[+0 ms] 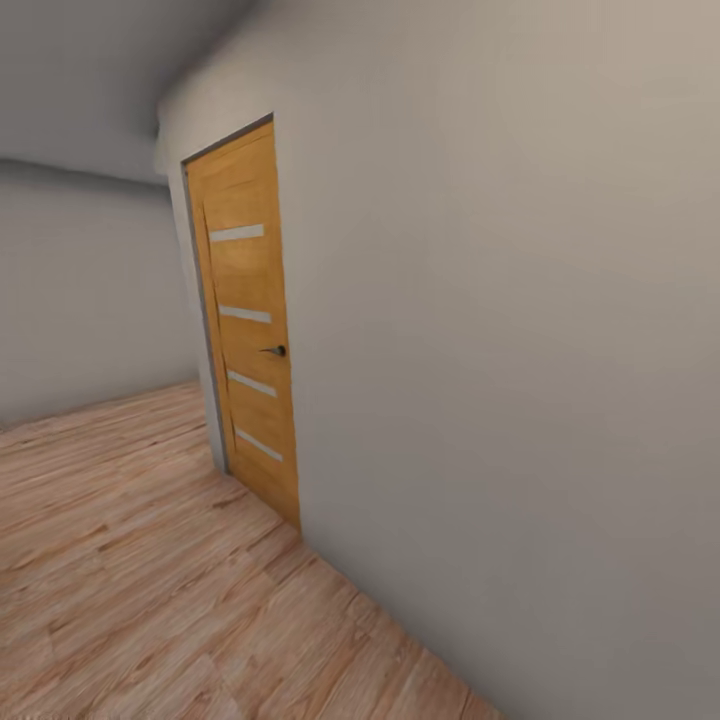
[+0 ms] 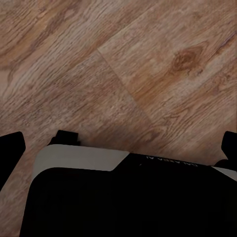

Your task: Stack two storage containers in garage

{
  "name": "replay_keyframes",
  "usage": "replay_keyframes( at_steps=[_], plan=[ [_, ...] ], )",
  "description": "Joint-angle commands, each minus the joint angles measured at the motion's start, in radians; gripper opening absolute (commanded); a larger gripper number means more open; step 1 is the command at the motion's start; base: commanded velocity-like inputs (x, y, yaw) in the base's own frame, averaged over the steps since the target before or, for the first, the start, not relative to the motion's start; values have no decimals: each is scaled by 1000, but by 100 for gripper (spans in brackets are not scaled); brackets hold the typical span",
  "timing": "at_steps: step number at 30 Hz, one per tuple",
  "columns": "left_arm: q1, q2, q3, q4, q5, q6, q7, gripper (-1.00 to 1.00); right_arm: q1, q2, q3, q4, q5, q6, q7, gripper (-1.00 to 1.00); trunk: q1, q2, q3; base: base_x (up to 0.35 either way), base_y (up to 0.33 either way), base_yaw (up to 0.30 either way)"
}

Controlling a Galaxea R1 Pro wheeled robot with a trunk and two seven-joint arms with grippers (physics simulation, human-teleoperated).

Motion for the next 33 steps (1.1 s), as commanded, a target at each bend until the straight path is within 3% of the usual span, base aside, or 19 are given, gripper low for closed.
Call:
replay_keyframes(
  at_steps=[1,5,9,10,13,29,31,33],
  plan=[
    [-1,0,-7,2,10,-4,-3,100,-1,1,9,3,-10,-6,-1,100,1,-1,-1,152,0,300],
    [-1,0,-7,2,10,-5,-3,100,-1,1,10,3,7,-5,0,100,1,-1,-1,41,0,300],
    [-1,0,-7,2,10,-5,-3,100,-1,2,7,3,79,-6,-1,100,1,-1,-1,9,0,300],
    [-1,0,-7,2,10,-6,-3,100,-1,3,5,3,115,-7,-2,100,1,-1,-1,3,0,300],
    [-1,0,-7,2,11,-6,-3,100,-1,4,3,3,145,-8,-2,100,1,-1,-1,1,0,300],
    [-1,0,-5,2,12,-5,-1,100,-1,-1,-8,3,144,-7,2,100,1,-1,-1,0,0,300],
    [-1,0,-5,2,12,-4,25,100,-1,-2,-9,3,143,-8,2,100,1,-1,-1,0,0,300],
    [-1,0,-5,2,12,-4,104,100,-1,-2,-9,3,143,-8,3,100,1,-1,-1,0,0,300]
  ],
)
